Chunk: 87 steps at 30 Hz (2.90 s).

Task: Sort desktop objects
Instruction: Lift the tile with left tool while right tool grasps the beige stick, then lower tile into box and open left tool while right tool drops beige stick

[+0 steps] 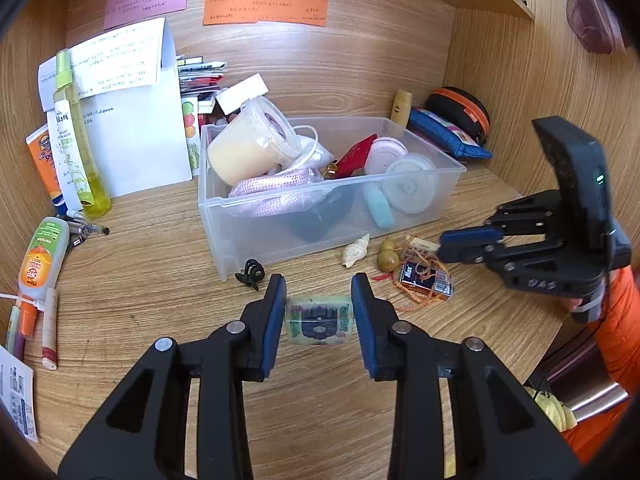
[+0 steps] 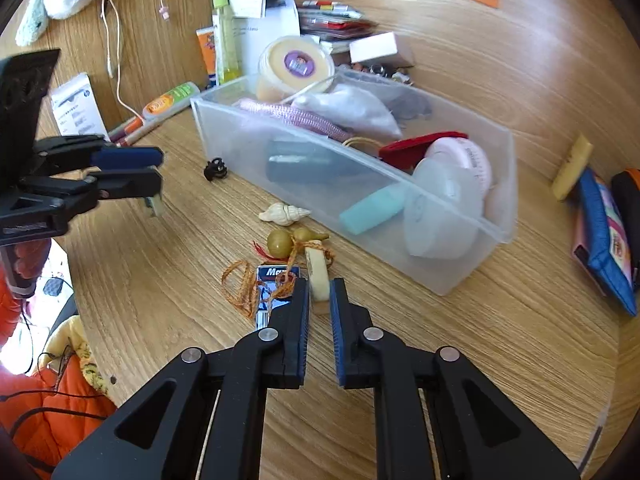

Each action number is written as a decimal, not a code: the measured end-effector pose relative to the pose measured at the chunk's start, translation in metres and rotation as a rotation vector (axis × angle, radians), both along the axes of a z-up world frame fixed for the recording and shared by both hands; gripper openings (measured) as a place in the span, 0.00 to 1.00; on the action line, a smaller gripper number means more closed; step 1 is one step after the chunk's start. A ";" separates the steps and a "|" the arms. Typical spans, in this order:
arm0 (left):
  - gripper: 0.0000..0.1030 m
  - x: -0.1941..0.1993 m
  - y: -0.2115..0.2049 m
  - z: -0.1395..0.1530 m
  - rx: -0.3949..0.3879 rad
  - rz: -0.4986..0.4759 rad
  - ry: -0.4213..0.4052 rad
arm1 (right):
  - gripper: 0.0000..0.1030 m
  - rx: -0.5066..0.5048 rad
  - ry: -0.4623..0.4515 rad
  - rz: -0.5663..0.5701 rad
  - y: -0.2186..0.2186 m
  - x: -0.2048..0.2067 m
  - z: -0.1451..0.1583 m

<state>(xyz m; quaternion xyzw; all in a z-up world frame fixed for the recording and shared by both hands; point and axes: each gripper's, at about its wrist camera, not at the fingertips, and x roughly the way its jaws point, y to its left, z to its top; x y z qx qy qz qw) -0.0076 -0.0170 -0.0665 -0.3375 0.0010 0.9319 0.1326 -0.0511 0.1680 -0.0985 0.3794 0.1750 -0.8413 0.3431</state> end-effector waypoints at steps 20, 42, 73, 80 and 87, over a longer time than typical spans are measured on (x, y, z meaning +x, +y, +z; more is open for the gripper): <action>0.32 -0.022 0.008 0.026 0.061 -0.003 0.085 | 0.10 -0.036 -0.012 -0.014 0.008 -0.005 0.004; 0.32 -0.064 0.029 0.058 0.099 -0.002 0.145 | 0.10 -0.180 0.120 -0.070 0.045 -0.012 0.073; 0.32 -0.122 0.056 0.013 0.020 -0.040 0.042 | 0.10 -0.255 0.036 -0.135 -0.006 -0.096 0.049; 0.32 -0.122 0.061 0.008 -0.015 -0.033 0.047 | 0.10 -0.226 0.073 -0.153 -0.005 -0.093 0.046; 0.32 -0.119 0.066 0.005 -0.036 -0.031 0.052 | 0.10 -0.241 0.089 -0.170 0.001 -0.091 0.050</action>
